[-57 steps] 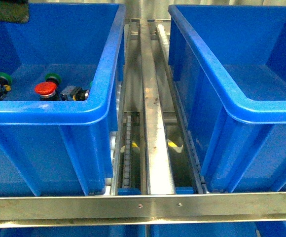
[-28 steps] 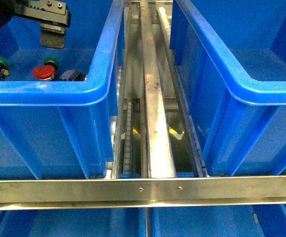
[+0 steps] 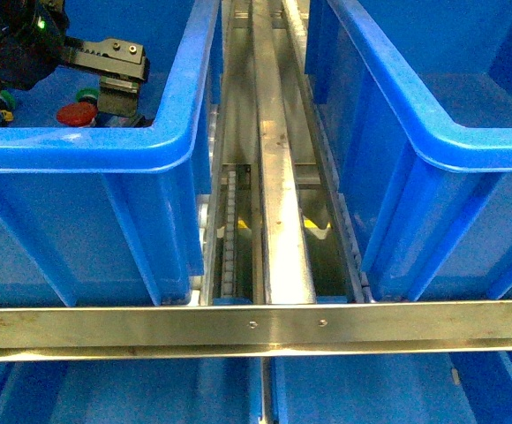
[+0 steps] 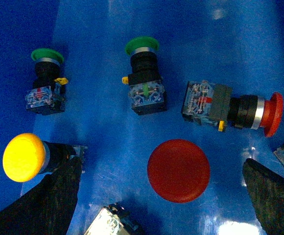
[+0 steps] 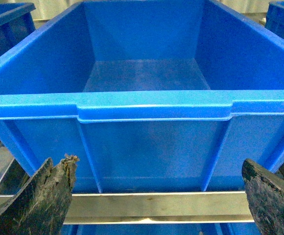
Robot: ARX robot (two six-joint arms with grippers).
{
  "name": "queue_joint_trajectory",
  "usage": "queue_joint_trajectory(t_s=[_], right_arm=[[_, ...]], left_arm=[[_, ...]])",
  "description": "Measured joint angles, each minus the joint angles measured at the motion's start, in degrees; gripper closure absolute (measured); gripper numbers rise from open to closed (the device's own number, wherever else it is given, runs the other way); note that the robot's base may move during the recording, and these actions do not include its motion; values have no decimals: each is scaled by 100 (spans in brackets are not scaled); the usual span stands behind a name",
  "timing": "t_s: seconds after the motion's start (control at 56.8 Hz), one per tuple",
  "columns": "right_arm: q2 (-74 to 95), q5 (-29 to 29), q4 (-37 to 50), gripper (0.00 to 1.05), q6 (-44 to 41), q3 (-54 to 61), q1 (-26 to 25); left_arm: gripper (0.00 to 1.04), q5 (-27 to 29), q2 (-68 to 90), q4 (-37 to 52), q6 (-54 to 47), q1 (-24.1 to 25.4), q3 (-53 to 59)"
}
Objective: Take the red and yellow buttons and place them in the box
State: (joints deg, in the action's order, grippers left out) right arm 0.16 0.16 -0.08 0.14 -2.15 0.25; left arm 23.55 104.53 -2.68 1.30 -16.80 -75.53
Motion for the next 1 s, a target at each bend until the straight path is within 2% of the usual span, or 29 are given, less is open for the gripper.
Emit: queue_joint_trajectory(t_s=[0.423,0.722,0.792,0.827,1.004], right_arm=[[0,0,0,6,0,0,0],[0,0,0,6,0,0,0],[0,0,0,6,0,0,0],[0,0,0,6,0,0,0],[0,0,0,6,0,0,0]], left_arm=[[8,76,363,52,0,46,-48],[48,101,533,81,28,50,-118],[64,101,538,92,37,42,-118],[69,127,535,131,55,42,-118],[72,-4,271,610,273,42,129]])
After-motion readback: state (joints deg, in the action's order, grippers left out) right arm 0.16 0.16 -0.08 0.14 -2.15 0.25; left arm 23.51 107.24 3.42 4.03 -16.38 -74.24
